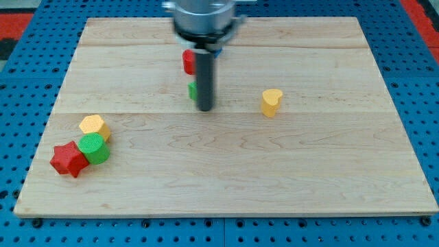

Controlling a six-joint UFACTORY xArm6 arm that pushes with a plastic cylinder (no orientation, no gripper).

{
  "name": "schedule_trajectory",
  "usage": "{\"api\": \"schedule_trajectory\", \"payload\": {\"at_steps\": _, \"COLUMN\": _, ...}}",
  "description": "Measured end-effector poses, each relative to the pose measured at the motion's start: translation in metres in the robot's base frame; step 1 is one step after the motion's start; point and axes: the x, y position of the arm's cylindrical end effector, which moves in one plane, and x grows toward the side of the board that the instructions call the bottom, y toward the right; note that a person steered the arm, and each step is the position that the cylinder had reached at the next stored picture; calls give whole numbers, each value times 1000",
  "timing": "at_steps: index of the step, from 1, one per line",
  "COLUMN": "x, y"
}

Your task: Push the green star to the left side of the board

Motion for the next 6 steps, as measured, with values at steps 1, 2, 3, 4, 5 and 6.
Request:
{"api": "schedule_trajectory", "payload": {"at_steps": 1, "x": 14, "y": 1}}
{"api": "schedule_trajectory", "payload": {"at_steps": 2, "x": 12, "y": 59}}
{"api": "schedule_trajectory", "payload": {"at_steps": 3, "x": -23, "y": 59}}
{"api": "schedule_trajectory", "payload": {"at_steps": 4, "x": -34, "y": -17}}
{"api": "schedule_trajectory", "payload": {"at_steps": 5, "x": -5, "y": -102}}
{"api": "schedule_trajectory", "payload": {"at_steps": 6, "x": -41, "y": -99}}
